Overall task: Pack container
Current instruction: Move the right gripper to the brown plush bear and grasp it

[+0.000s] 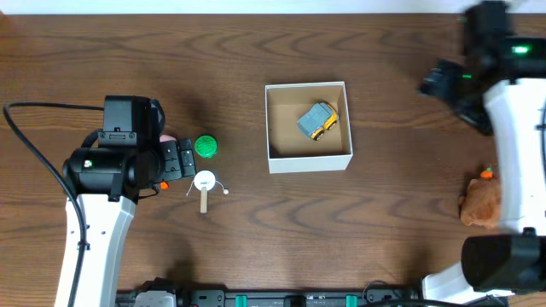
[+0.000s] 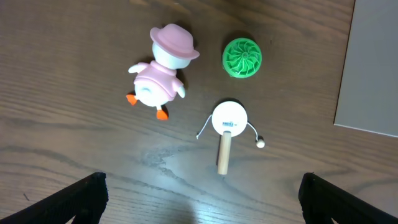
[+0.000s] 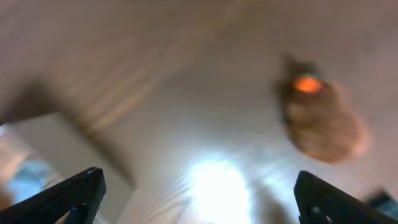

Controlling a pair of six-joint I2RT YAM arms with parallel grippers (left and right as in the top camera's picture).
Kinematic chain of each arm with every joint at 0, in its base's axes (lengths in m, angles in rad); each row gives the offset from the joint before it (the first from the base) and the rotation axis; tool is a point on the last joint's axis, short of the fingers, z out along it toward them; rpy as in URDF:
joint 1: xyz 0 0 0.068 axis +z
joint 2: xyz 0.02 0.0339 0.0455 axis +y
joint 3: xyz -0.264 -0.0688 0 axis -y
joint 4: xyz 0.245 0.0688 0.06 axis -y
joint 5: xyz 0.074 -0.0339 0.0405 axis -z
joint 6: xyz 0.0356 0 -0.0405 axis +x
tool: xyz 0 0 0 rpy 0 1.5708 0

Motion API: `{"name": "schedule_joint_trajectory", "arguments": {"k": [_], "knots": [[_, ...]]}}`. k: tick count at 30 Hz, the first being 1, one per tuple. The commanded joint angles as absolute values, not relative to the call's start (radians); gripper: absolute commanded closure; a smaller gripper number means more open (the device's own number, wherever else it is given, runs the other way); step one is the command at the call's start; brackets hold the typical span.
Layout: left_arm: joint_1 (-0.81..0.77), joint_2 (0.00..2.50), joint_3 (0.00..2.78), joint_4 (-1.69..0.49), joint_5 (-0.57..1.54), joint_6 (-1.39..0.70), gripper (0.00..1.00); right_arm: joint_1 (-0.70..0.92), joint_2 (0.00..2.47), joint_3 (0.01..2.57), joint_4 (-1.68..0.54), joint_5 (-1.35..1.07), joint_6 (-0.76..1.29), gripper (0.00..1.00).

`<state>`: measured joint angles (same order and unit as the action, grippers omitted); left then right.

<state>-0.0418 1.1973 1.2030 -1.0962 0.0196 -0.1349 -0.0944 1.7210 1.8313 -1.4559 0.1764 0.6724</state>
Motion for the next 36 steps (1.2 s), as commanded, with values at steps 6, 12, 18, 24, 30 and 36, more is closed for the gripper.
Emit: {"name": "schedule_joint_trajectory", "arguments": {"k": [6,12,18,24,30,36], "knots": [[-0.038,1.201,1.225,-1.098,0.015,-0.143,0.02,-0.388,1.734,1.543,-1.352,0.102,0.510,0.01],[-0.038,1.201,1.225,-1.098,0.015,-0.143,0.02,-0.529,1.734,1.287,-1.146,0.097,0.397,0.01],[-0.038,1.201,1.225,-1.089,0.015,-0.143,0.02,-0.604,1.734,1.120,-0.943,0.089,0.302,0.01],[-0.038,1.201,1.225,-1.083,0.015,-0.143,0.02,-0.594,1.734,1.056,-0.890,0.058,0.298,0.01],[-0.038,1.201,1.225,-1.083,0.015,-0.144,0.02,-0.590,1.734,1.035,-0.883,0.042,0.302,0.51],[-0.038,1.201,1.225,-1.083,0.015,-0.144,0.02,-0.590,1.734,1.036,-0.878,-0.043,0.302,0.99]]}}
